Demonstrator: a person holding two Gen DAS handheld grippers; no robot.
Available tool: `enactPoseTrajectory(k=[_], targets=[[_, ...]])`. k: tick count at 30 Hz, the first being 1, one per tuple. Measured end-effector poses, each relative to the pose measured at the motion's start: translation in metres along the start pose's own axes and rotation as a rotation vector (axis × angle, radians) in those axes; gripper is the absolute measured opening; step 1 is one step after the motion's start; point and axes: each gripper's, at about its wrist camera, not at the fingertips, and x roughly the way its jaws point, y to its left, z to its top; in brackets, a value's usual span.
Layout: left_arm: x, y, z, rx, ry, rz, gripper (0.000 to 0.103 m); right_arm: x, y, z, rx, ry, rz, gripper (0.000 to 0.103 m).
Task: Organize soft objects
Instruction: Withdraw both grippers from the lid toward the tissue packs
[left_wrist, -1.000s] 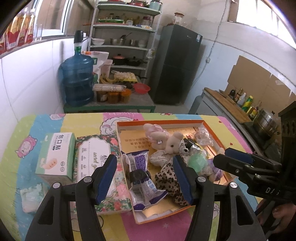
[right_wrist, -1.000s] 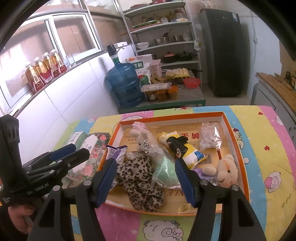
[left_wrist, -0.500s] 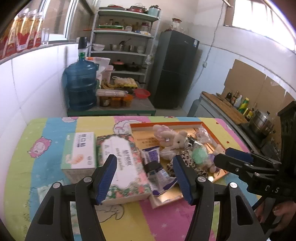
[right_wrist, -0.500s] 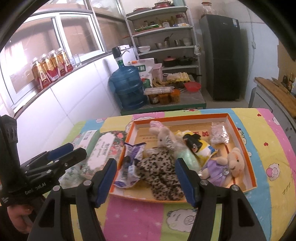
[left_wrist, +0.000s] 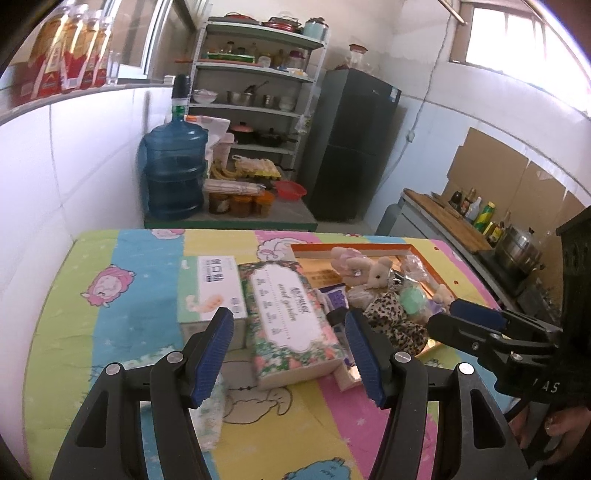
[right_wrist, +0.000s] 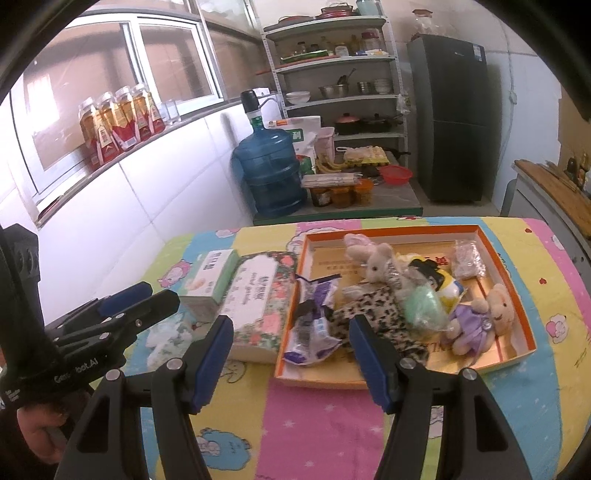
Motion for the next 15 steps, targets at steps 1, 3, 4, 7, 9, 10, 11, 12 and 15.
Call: enactPoseTrajectory(k=[1, 3, 4, 7, 9, 10, 11, 12, 15], targets=[[-0.002, 0.003, 0.000, -0.002, -0.002, 0.000, 0.065, 0.000, 0.004, -0.001, -0.003, 0.001, 0.001, 0.065], [-0.007, 0.012, 0.000, -0.007, -0.009, 0.003, 0.065, 0.002, 0.015, -0.002, -0.009, 0.002, 0.005, 0.065], [-0.010, 0.018, 0.000, -0.011, -0.012, 0.007, 0.065, 0.003, 0.019, -0.003, -0.012, 0.002, 0.007, 0.065], [-0.018, 0.037, -0.002, -0.022, -0.017, 0.020, 0.065, 0.007, 0.037, -0.007, -0.019, 0.009, 0.017, 0.065], [-0.023, 0.048, -0.004, -0.030, -0.019, 0.033, 0.065, 0.011, 0.046, -0.010, -0.023, 0.014, 0.025, 0.065], [-0.026, 0.055, -0.005, -0.034, -0.019, 0.040, 0.065, 0.014, 0.052, -0.011, -0.024, 0.017, 0.030, 0.065], [-0.027, 0.062, -0.006, -0.039, -0.019, 0.047, 0.065, 0.016, 0.057, -0.013, -0.025, 0.021, 0.034, 0.065], [-0.029, 0.069, -0.007, -0.044, -0.017, 0.056, 0.065, 0.019, 0.064, -0.014, -0.027, 0.025, 0.040, 0.065], [-0.035, 0.090, -0.010, -0.062, -0.014, 0.080, 0.065, 0.027, 0.080, -0.018, -0.031, 0.037, 0.059, 0.065]])
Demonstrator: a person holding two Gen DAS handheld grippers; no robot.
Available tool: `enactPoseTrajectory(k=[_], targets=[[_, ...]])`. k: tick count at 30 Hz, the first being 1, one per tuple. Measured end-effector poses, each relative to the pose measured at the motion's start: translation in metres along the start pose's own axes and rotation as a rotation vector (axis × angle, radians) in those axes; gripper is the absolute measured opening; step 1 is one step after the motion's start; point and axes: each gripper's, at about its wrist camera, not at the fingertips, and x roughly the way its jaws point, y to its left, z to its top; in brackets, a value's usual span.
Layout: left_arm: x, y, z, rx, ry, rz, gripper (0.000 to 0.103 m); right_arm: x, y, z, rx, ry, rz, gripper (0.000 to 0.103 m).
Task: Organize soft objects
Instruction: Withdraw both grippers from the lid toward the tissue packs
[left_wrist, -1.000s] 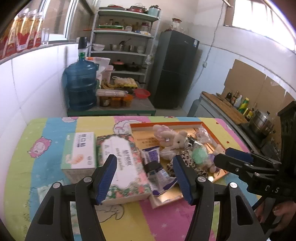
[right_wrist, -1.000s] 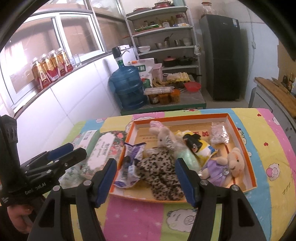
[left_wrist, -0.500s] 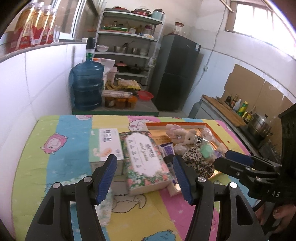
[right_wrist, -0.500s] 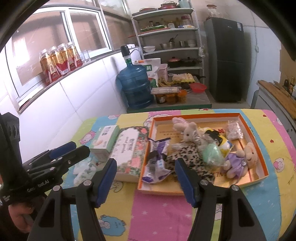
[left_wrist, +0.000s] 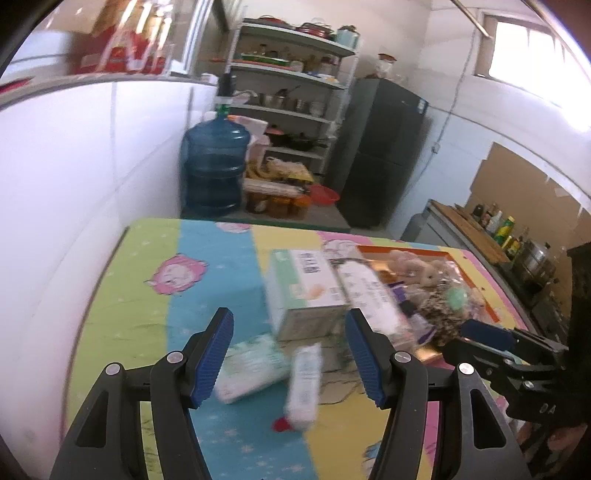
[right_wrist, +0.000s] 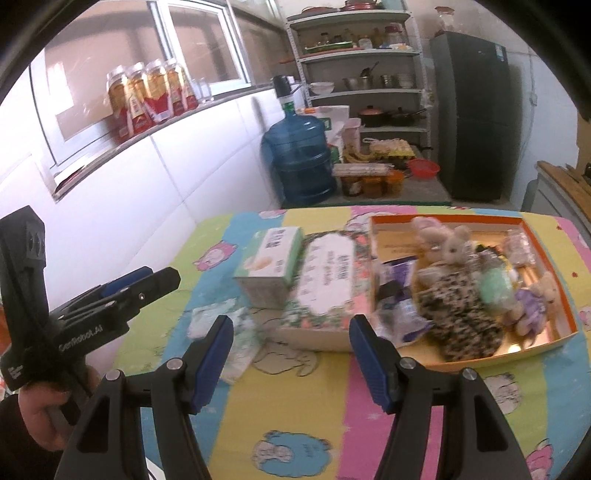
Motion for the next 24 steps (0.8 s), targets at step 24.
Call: enactPoseTrajectory(k=[24], targets=[[-0.019, 0.084, -0.038, -0.042, 0.045, 0.126, 0.064, 0.098, 0.070, -0.035, 0.024, 0.127, 0.044, 0.065]])
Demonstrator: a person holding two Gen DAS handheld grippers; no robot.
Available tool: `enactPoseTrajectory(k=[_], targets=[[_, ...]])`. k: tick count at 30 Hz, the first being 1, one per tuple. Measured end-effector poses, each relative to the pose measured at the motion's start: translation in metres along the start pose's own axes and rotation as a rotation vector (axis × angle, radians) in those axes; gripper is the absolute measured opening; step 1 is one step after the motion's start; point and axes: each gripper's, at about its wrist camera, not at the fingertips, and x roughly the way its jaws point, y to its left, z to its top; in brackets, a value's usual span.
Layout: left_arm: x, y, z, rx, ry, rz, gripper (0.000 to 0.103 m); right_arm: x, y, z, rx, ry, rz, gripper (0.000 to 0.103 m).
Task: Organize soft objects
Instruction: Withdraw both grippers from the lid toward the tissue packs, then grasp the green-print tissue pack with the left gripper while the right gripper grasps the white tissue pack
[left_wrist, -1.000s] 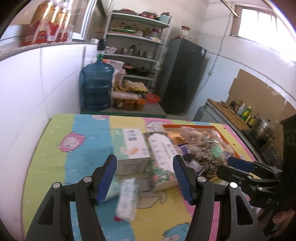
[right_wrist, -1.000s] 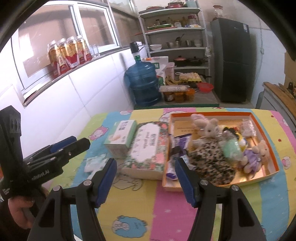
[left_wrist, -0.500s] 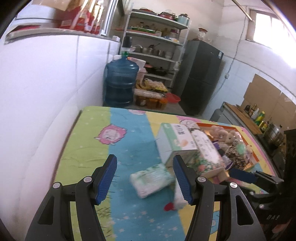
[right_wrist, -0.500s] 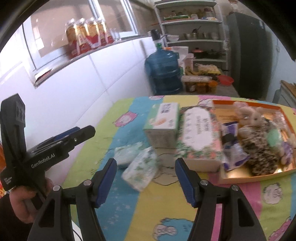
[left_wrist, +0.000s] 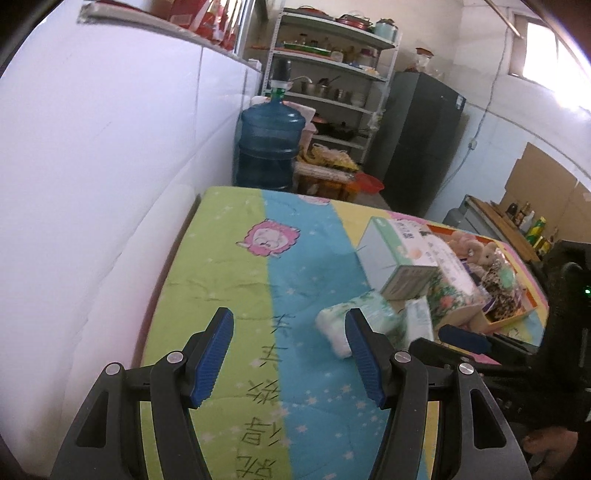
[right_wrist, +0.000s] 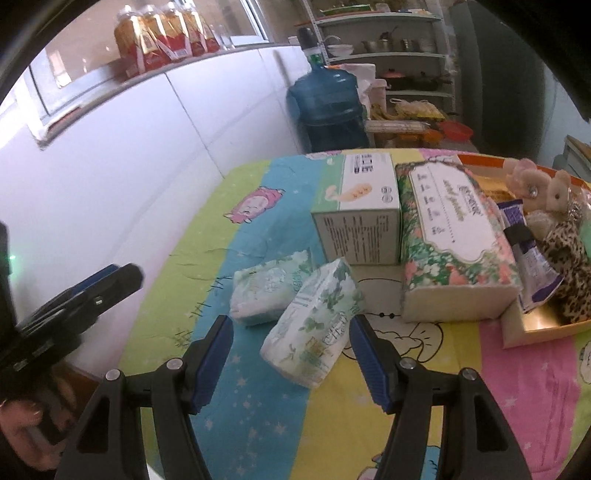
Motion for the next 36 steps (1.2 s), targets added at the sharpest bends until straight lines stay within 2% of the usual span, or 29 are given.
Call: enactPoseTrajectory(k=[6, 7, 8, 10, 13, 16, 20, 25, 30, 33, 36], targets=[[0.005, 0.010, -0.006, 0.004, 0.015, 0.009, 0.064, 0.019, -0.002, -0.007, 0.014, 0.038, -0.065, 0.065], [0.006, 0.011, -0.007, 0.005, 0.016, 0.007, 0.064, 0.021, -0.002, -0.007, 0.013, 0.044, -0.073, 0.063], [0.007, 0.011, -0.007, 0.007, 0.017, 0.002, 0.064, 0.022, -0.003, -0.008, 0.013, 0.050, -0.079, 0.059], [0.010, 0.010, -0.007, 0.019, 0.016, -0.013, 0.064, 0.022, -0.004, -0.009, 0.015, 0.055, -0.078, 0.042], [0.016, 0.004, -0.007, 0.057, 0.012, -0.057, 0.065, 0.018, -0.010, -0.010, 0.019, 0.054, -0.087, 0.030], [0.024, -0.007, -0.003, 0.121, 0.002, -0.120, 0.066, 0.011, -0.015, -0.012, 0.024, 0.052, -0.081, 0.024], [0.040, -0.025, 0.003, 0.241, -0.014, -0.216, 0.075, -0.002, -0.018, -0.017, 0.017, 0.045, -0.063, 0.022], [0.070, -0.041, 0.006, 0.341, 0.044, -0.358, 0.078, -0.018, -0.013, -0.025, -0.020, 0.032, -0.061, 0.022], [0.096, -0.050, 0.002, 0.458, 0.082, -0.377, 0.078, -0.025, -0.015, -0.032, -0.015, 0.036, -0.054, 0.022], [0.106, -0.052, 0.000, 0.493, 0.118, -0.408, 0.078, -0.028, -0.019, -0.037, 0.001, 0.038, -0.054, 0.023], [0.112, -0.058, -0.006, 0.545, 0.144, -0.391, 0.078, -0.029, -0.021, -0.038, 0.013, 0.036, -0.057, 0.022]])
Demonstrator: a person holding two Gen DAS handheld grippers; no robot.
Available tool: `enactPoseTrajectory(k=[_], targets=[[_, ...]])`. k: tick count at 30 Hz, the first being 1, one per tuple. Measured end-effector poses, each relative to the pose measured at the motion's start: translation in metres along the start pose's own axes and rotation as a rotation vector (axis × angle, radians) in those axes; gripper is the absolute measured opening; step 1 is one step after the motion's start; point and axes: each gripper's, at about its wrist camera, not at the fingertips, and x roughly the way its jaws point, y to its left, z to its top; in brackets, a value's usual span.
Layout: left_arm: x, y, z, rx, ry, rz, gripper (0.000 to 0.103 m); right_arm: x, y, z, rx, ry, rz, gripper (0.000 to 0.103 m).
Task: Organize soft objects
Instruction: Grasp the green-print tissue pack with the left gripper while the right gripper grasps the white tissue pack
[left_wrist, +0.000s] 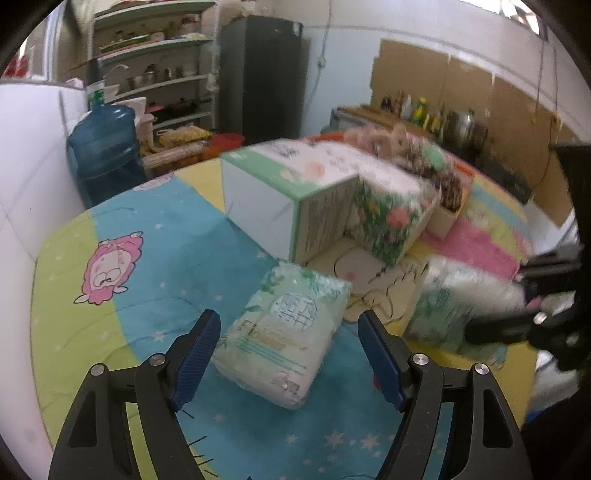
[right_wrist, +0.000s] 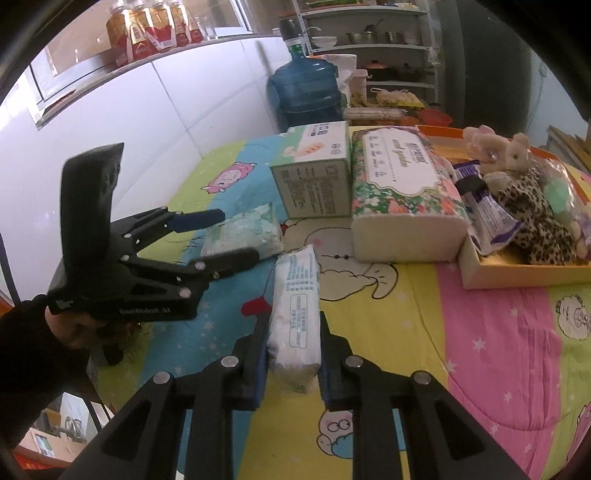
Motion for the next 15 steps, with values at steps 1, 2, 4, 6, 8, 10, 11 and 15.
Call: enactPoseTrajectory(k=[1, 2, 4, 6, 8, 10, 11, 15], targets=[[0.002, -0.002, -0.001, 0.009, 0.005, 0.011, 0.078, 0.000, -0.001, 0.000, 0.003, 0.000, -0.002, 0.022], [0.003, -0.003, -0.001, 0.013, 0.012, 0.019, 0.078, -0.001, -0.001, 0.000, 0.006, -0.001, -0.002, 0.022], [0.004, -0.003, 0.000, -0.007, 0.021, 0.025, 0.078, -0.001, -0.003, 0.000, 0.011, 0.000, -0.003, 0.022], [0.004, 0.000, 0.000, -0.060, 0.028, 0.009, 0.071, -0.002, -0.005, -0.001, 0.016, -0.002, 0.000, 0.022], [0.002, 0.002, 0.000, -0.098, 0.027, 0.014, 0.057, -0.002, -0.006, 0.000, 0.019, -0.005, 0.004, 0.022], [-0.001, 0.003, -0.002, -0.131, 0.009, -0.004, 0.054, -0.004, -0.005, 0.001, 0.016, -0.009, 0.004, 0.022], [-0.003, 0.002, -0.004, -0.138, 0.002, -0.005, 0.053, -0.004, -0.005, 0.001, 0.014, -0.011, 0.004, 0.022], [-0.006, -0.008, -0.007, -0.128, -0.005, 0.016, 0.052, -0.007, -0.005, 0.000, 0.014, -0.014, 0.005, 0.022]])
